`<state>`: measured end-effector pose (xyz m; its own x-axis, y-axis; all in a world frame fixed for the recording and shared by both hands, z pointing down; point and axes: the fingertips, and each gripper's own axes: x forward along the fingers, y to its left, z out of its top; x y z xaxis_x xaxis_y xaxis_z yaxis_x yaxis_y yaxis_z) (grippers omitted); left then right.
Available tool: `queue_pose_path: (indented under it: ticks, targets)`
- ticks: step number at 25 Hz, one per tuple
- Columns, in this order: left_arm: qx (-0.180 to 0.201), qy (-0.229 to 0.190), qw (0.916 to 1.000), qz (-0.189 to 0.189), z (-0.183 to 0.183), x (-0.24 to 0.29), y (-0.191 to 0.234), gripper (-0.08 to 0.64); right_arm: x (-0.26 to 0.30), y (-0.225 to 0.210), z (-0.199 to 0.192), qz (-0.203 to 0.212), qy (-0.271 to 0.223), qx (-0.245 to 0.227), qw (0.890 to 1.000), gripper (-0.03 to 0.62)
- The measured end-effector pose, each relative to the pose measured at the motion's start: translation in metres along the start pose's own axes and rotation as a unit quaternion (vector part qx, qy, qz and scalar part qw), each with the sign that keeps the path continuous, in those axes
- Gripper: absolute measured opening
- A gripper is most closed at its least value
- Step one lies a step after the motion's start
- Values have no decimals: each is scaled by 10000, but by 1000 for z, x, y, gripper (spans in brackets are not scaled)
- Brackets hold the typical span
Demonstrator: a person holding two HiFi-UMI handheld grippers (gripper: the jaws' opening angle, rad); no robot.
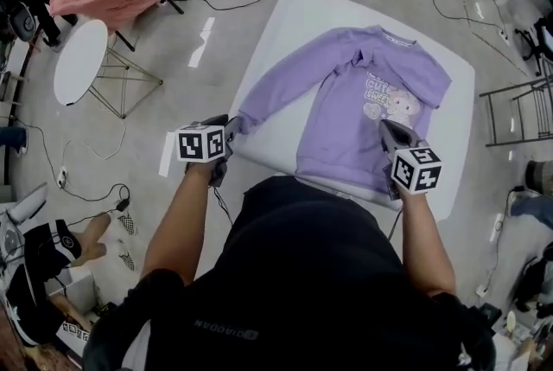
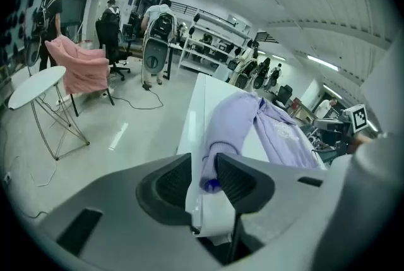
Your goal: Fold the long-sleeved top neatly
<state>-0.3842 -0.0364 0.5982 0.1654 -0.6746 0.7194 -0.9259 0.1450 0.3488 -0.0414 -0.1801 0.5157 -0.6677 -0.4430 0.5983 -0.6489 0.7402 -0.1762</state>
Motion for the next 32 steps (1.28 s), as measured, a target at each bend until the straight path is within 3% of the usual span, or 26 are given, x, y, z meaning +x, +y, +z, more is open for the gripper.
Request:
queue_pose_path:
  ticks: [6,9,14,22,27,32]
  targets:
    - [241,550,9976,336,-22,20,17,110,-4,3,-10,-112,-49,156,9998,5]
    - [278,598,9977,155,-23,23,17,97,-6,0,-12,-206,-103,286,9993,5]
    - [758,736,9944,10,-23,29,10,43,-10,-5,-15,-362,-155,480,9981,5]
    - [463,447,9979,-80,-3,20,19,26,-14,-6,-14,-493,-231,568,9969,5]
    - [240,-104,9996,-110,45,-8,40,26,-17,-6,-12,-547,-238,538,9968,5]
    - [353,-529,9977,-224,107,-21,49,26,-25,-12,-11,-677,-281,503,9960,5]
